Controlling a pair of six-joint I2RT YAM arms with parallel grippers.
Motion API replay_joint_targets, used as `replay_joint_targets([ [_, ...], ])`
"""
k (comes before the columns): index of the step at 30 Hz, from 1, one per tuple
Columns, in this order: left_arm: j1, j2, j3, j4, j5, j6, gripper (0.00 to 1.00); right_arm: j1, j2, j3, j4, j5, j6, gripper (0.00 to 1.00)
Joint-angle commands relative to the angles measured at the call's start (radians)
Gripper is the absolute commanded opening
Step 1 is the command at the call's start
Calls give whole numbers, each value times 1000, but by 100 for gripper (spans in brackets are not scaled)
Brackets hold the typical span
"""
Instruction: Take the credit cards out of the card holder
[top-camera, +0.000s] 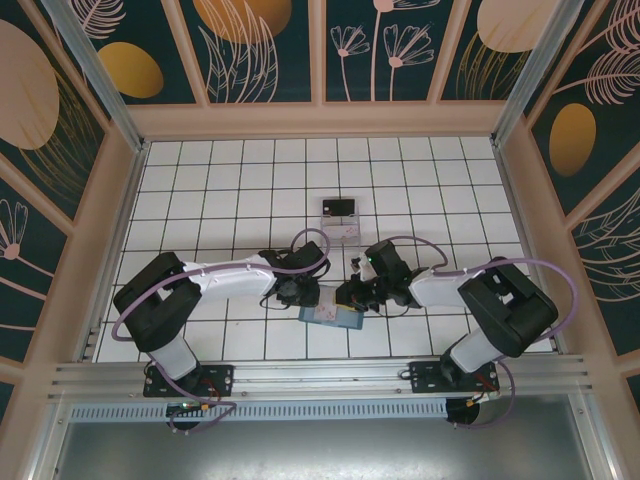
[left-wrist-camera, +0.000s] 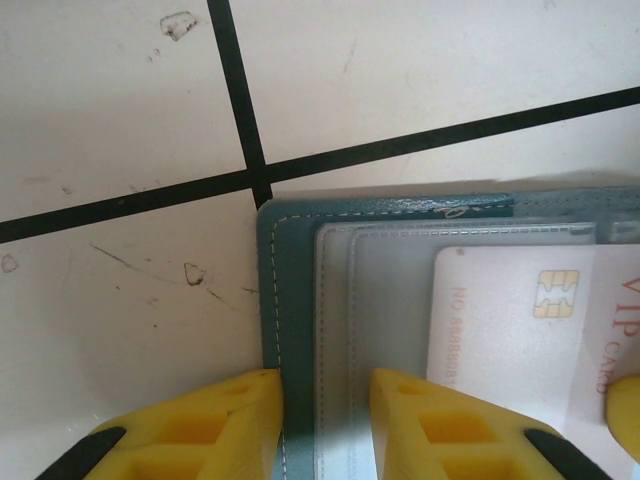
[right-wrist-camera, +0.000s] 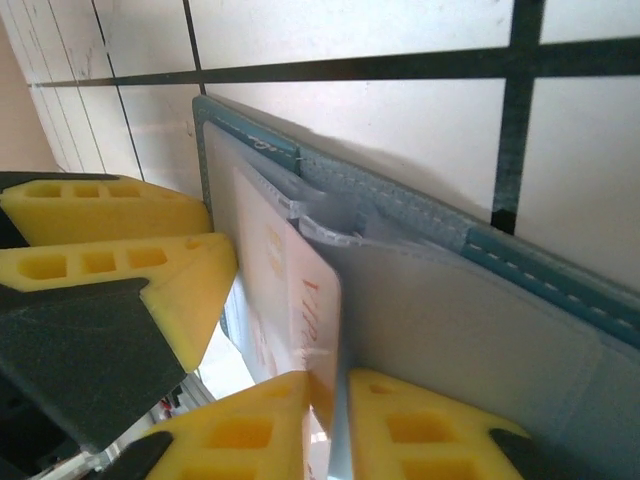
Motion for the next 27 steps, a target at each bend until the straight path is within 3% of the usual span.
replay_joint_targets([
  [1, -3, 51, -43, -12, 15, -1, 31, 11, 3, 15, -10, 15, 7, 10],
  [13, -2, 39, -65, -51, -28, -4, 31, -52, -156, -28, -194, 67, -65, 6],
  [22, -2, -13, -73, -54, -33, -27, 31, -99, -297, 34, -374, 136, -135, 0],
  [27, -2, -80, -51, -40, -42, -48, 41, -115, -316, 160, -507, 221, -283, 0],
])
